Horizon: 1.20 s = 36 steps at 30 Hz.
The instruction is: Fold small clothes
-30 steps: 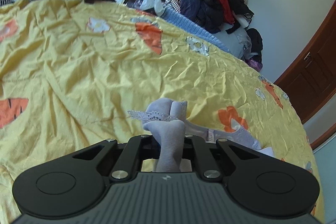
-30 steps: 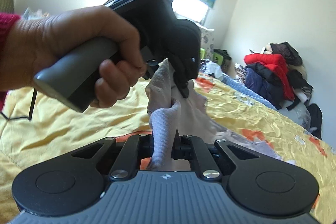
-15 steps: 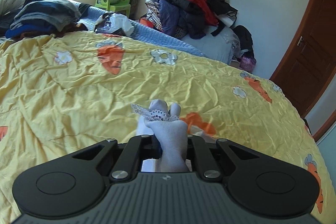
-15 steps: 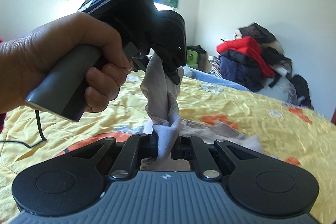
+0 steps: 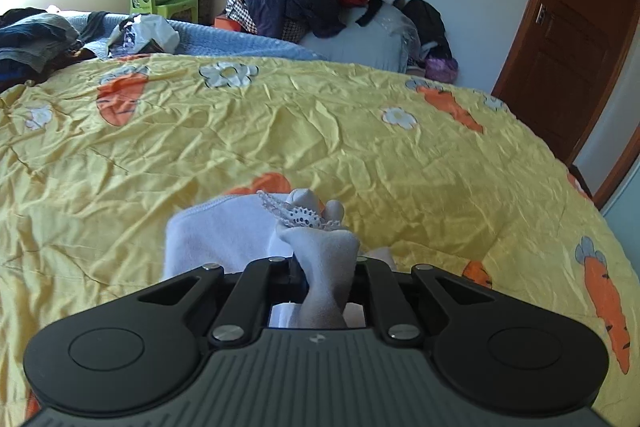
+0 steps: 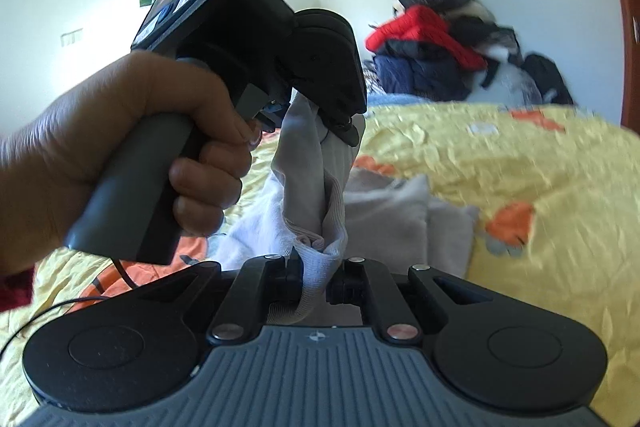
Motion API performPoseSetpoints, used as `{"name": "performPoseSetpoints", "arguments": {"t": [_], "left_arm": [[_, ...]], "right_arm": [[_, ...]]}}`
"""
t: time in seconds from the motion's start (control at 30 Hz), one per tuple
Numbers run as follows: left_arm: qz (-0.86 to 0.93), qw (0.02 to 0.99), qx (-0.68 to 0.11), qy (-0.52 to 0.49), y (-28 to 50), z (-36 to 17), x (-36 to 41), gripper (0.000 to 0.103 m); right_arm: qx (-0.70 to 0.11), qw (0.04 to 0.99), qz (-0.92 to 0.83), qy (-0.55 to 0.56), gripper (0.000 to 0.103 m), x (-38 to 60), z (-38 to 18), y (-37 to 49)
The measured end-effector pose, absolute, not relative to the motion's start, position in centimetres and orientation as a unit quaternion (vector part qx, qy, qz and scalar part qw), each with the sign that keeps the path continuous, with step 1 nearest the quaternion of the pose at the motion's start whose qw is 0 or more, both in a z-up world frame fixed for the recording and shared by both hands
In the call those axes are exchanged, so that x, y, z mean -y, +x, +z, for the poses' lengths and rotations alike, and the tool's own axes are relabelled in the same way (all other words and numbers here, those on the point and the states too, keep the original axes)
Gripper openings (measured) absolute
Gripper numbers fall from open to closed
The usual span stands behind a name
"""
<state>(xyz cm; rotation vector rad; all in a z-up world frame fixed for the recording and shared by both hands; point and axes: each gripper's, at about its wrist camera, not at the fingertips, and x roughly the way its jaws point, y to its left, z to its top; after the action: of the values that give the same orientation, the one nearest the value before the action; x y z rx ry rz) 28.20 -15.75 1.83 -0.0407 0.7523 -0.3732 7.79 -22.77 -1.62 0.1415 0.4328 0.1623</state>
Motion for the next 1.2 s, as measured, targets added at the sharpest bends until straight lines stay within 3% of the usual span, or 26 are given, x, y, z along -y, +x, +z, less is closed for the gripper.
{"name": "performPoseSetpoints", "arguments": {"t": [0.5,0.57,0.6,0.67,0.7,0.73,1.1,1.13,1.2], "left_arm": [[-0.196,0.896,-0.399,0.007,29.1,-1.0,18.9,0.011],[-0.196,0.893,-0.404,0.009,29.2,-1.1,19.0,0.017],[-0.197,0.893,-0.405,0.011,29.2,-1.0,19.0,0.026],[-0.196,0.895,-0.400,0.016,29.0,-0.8,19.1,0.051],[-0.194,0.899,-0.393,0.019,28.8,-0.6,19.1,0.073],[-0.192,0.904,-0.381,0.022,28.6,-0.3,19.0,0.083],[-0.144,0.928,-0.342,0.022,25.8,1.5,13.7,0.084],[-0.138,0.930,-0.341,0.021,25.3,1.4,12.9,0.084],[-0.131,0.933,-0.334,0.020,24.2,1.3,11.3,0.084]], "right_arm": [[-0.259,0.939,0.094,0.205,0.013,26.8,-4.3,8.8],[-0.261,0.936,0.094,0.215,0.016,27.2,-4.6,9.0],[-0.262,0.935,0.094,0.219,0.017,27.3,-4.7,9.0],[-0.265,0.932,0.094,0.227,0.022,27.5,-4.8,9.1],[-0.266,0.931,0.094,0.231,0.024,27.6,-5.0,9.2],[-0.268,0.930,0.094,0.235,0.028,27.7,-5.1,9.2],[-0.281,0.905,0.123,0.296,0.035,30.1,-5.9,9.1],[-0.281,0.902,0.125,0.303,0.035,30.4,-6.0,9.1],[-0.282,0.898,0.128,0.314,0.024,30.7,-6.1,9.1]]}}
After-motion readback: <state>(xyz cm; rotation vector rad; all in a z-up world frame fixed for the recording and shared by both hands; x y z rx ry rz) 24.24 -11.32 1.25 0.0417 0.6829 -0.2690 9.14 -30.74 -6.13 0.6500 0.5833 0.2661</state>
